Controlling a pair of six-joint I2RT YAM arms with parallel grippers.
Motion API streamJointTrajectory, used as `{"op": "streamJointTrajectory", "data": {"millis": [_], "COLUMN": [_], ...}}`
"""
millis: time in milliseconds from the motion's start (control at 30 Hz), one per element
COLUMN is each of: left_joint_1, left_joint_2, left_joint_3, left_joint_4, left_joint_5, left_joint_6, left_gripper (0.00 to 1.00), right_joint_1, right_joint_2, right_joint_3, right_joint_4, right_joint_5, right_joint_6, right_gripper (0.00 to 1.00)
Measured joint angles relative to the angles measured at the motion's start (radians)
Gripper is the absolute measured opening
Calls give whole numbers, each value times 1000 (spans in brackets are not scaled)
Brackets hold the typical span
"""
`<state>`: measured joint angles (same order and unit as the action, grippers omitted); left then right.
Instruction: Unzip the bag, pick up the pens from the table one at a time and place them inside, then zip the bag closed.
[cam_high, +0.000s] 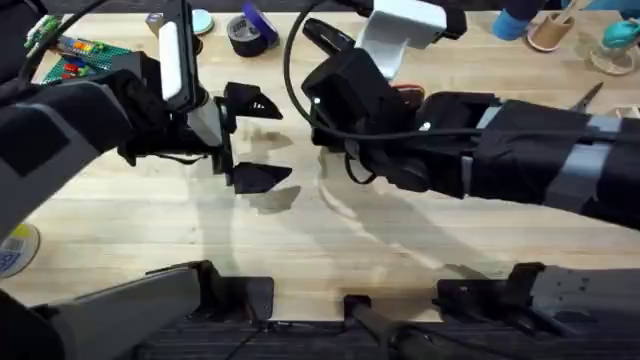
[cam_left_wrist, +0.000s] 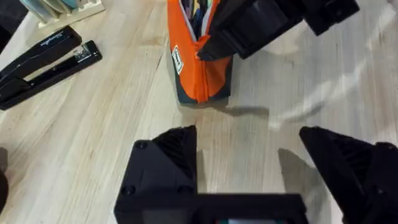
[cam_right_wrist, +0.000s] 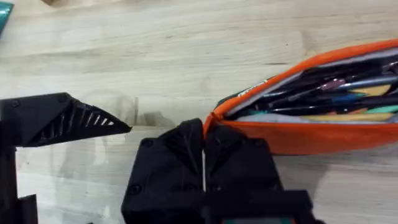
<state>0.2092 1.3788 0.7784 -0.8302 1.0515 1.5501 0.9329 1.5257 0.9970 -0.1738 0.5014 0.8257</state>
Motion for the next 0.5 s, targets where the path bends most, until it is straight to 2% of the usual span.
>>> {"op": "streamJointTrajectory", "data": {"millis": [233,500], "left_joint_1": [0,-2], "left_joint_2": [0,4], "left_joint_3": [0,0], "left_joint_4": [66,203], "left_joint_5": [2,4], "left_joint_6": [-7,-148], "left_gripper": [996,996], "right_joint_1": [0,0], "right_joint_2": [0,0], "right_joint_3": [0,0], "right_joint_4": [0,0], "right_joint_5": [0,0], "right_joint_6": [-4,-5], "right_gripper": [31,31]}}
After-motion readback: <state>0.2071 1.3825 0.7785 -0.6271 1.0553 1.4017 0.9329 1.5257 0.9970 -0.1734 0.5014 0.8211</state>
